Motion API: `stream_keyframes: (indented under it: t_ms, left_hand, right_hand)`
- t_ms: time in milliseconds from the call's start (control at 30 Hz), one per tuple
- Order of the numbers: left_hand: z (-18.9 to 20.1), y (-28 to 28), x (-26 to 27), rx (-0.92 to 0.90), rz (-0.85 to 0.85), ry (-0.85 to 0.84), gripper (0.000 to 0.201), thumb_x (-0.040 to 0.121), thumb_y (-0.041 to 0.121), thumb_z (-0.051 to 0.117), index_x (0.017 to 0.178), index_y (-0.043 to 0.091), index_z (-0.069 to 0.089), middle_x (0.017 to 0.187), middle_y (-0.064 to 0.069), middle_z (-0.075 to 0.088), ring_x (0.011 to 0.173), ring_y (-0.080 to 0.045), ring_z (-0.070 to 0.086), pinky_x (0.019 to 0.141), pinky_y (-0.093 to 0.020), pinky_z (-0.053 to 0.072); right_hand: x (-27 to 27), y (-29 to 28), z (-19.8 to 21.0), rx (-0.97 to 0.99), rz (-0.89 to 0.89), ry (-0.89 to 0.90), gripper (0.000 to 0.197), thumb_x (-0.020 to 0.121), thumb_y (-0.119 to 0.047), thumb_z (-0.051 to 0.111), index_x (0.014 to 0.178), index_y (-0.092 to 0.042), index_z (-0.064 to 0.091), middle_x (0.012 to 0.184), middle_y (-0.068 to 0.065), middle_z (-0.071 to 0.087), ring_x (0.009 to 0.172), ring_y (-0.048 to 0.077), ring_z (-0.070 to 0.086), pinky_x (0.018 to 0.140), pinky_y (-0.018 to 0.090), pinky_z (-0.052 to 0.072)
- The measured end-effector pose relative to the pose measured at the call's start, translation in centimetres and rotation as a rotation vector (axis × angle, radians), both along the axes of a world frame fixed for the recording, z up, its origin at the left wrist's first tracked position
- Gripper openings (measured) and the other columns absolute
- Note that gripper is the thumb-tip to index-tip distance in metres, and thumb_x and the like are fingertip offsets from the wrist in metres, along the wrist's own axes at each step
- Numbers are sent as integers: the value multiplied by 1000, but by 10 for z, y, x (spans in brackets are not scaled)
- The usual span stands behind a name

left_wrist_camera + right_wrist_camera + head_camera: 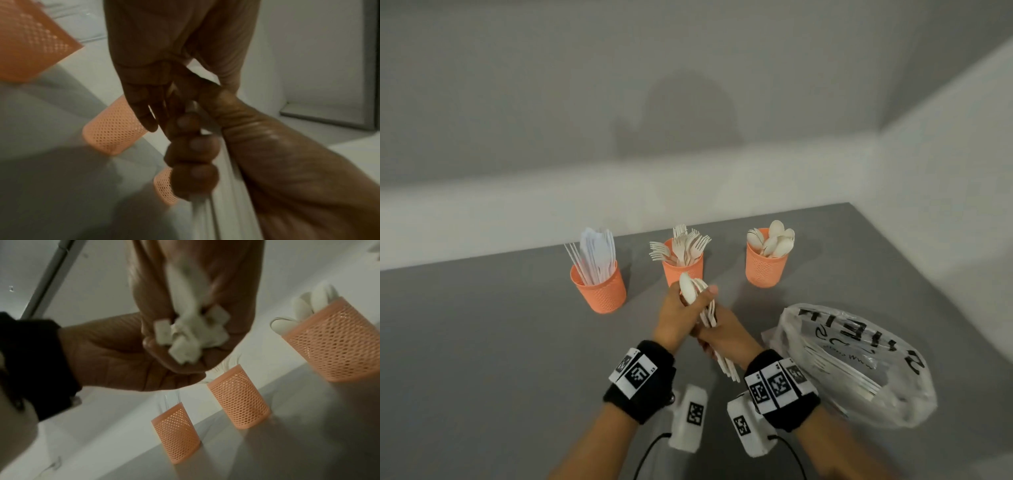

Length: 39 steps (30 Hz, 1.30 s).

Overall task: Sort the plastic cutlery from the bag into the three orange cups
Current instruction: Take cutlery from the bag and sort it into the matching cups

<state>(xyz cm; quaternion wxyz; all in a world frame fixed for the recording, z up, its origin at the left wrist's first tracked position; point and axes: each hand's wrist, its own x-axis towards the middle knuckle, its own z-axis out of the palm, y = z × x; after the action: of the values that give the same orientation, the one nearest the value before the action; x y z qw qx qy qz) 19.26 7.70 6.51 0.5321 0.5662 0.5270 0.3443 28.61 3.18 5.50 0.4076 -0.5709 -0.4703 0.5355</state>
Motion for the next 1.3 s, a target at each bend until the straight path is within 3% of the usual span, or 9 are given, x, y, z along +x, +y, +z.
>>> stream_keyframes:
  t_ms: [100, 333, 433, 567, 700, 900, 1033, 1200, 1300]
  left_hand:
    - [-1, -3, -3, -48, -3, -61, 30, 93, 26, 51, 107, 0, 56, 100, -25, 63, 84, -28, 61, 77, -41, 50]
    - [0, -13, -15, -176, -90, -182, 31, 100, 28, 34, 96, 11, 60, 81, -4, 68, 62, -8, 64, 68, -27, 49]
    - [2, -13, -15, -206, -70, -195, 33, 99, 28, 33, 108, 8, 57, 91, -8, 67, 77, -16, 64, 69, -26, 50]
    - [2, -15, -12, -115, 44, -143, 26, 99, 23, 35, 110, 9, 54, 94, -8, 62, 84, -20, 61, 72, -27, 50]
    - [-1, -20, -11, 119, 186, -15, 25, 91, 20, 56, 112, 8, 52, 85, -1, 57, 73, -16, 58, 60, -20, 47]
    - [-1, -31, 5, 200, 128, 162, 33, 77, 31, 73, 94, 7, 59, 71, 2, 57, 60, -7, 52, 56, -16, 40]
    - [4, -35, 15, 247, 157, 227, 32, 76, 34, 74, 85, 9, 56, 67, 5, 55, 60, -7, 50, 57, -18, 42]
    - [10, -41, 23, 362, 86, 472, 18, 83, 29, 60, 74, 15, 53, 72, 2, 59, 69, -18, 56, 64, -29, 45]
    - [14, -37, 27, 379, 95, 402, 16, 87, 20, 56, 73, 16, 48, 73, -1, 58, 68, -19, 55, 64, -28, 41]
  right_hand:
    - [4, -5, -2, -57, 15, 152, 14, 90, -19, 60, 78, -13, 57, 55, 3, 49, 37, 8, 45, 39, 19, 39]
    - [10, -13, -1, -135, 67, 387, 19, 93, -30, 53, 89, -12, 57, 57, 0, 52, 40, 7, 47, 41, 18, 40]
    - [6, -16, 0, -140, 73, 403, 12, 94, -27, 53, 92, -15, 56, 58, 3, 52, 41, 7, 48, 42, 18, 42]
    - [-2, -16, -4, -88, -22, 261, 11, 94, -24, 54, 99, -14, 57, 56, 5, 52, 39, 11, 48, 40, 22, 42]
    - [-4, -13, -10, 53, -251, -58, 10, 93, -21, 51, 102, -18, 52, 60, 1, 53, 43, 12, 49, 41, 24, 42]
    - [-5, -15, -16, 157, -300, -321, 22, 92, -17, 45, 112, -10, 49, 79, 7, 60, 69, 23, 56, 68, 40, 51]
    - [-1, -17, -14, 202, -339, -425, 15, 92, -16, 48, 105, -8, 51, 94, 10, 67, 86, 26, 63, 75, 34, 50]
    - [0, -18, -13, 183, -403, -517, 25, 94, -23, 45, 113, -9, 52, 102, 11, 65, 94, 30, 62, 78, 37, 49]
    - [5, -18, -16, 184, -390, -518, 25, 93, -23, 47, 112, -9, 51, 97, 12, 65, 90, 31, 62, 73, 35, 47]
